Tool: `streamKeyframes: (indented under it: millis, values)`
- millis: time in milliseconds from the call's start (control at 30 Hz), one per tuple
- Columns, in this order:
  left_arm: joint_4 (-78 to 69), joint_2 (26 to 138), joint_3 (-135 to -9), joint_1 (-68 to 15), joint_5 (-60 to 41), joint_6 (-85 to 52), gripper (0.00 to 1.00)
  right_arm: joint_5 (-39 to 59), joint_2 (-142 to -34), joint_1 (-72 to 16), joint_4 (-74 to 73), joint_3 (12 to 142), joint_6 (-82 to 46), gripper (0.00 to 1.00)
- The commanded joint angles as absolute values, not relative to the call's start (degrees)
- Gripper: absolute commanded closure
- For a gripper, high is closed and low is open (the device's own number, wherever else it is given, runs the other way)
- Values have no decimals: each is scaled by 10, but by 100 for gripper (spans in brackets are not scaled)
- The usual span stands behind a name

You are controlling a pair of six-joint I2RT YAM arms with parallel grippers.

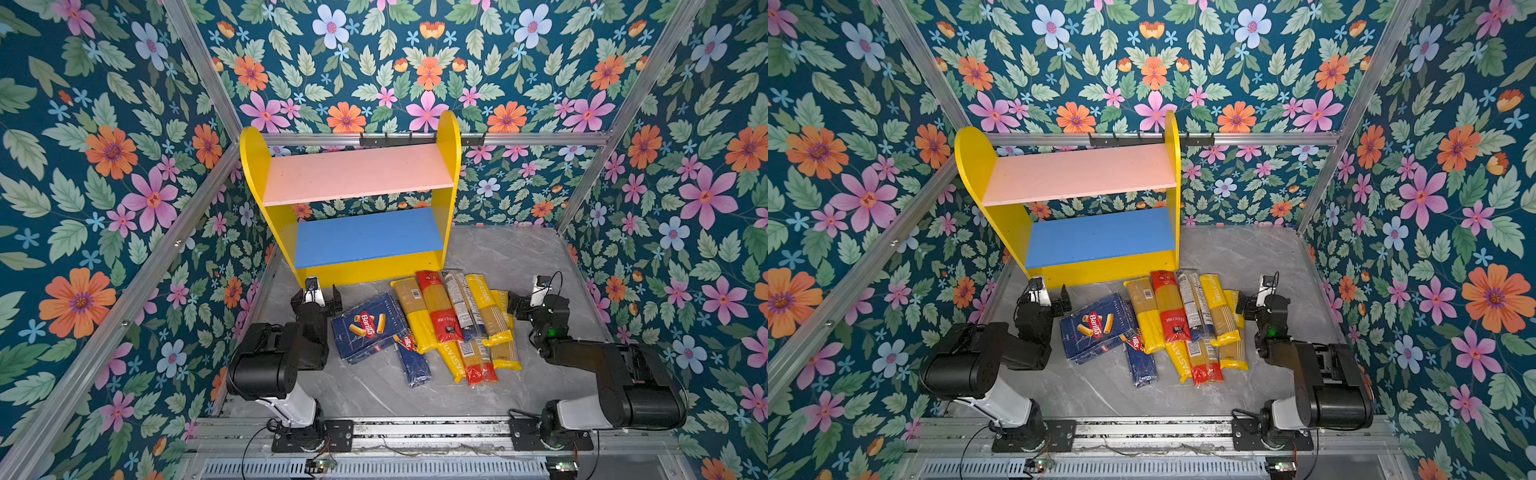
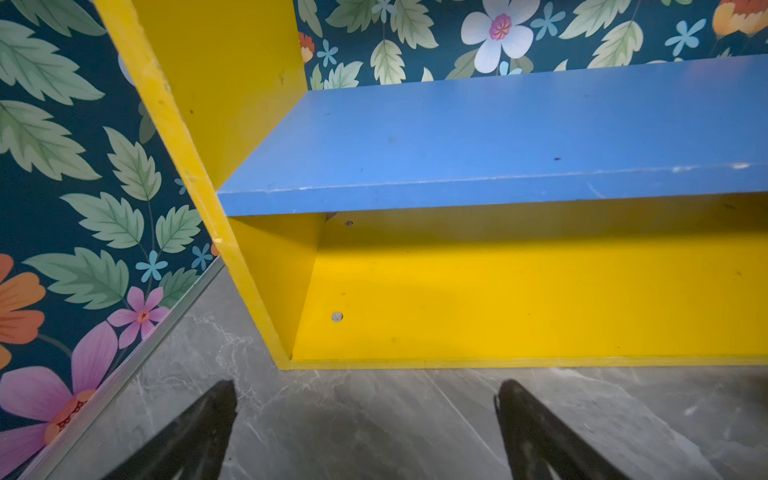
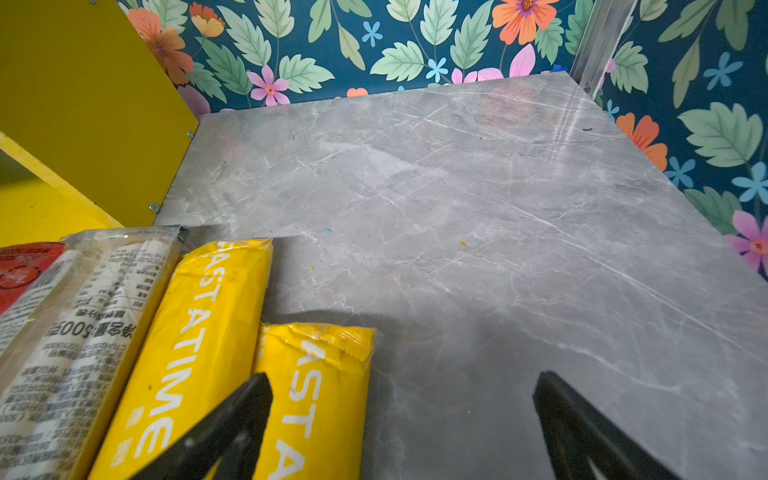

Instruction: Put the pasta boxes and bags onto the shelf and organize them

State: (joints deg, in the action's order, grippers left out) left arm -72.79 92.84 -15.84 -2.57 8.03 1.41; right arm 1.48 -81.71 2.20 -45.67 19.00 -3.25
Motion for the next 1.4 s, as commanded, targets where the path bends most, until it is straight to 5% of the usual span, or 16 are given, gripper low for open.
streamKeyframes:
  millis: [0,1367]
  values:
    - [-735,926,-156,-25,74,11,0,15,-817,21,-479,188,-27,1]
    - [-715,926,-166,-10,45,0,0,29,-818,29,-473,192,-33,1]
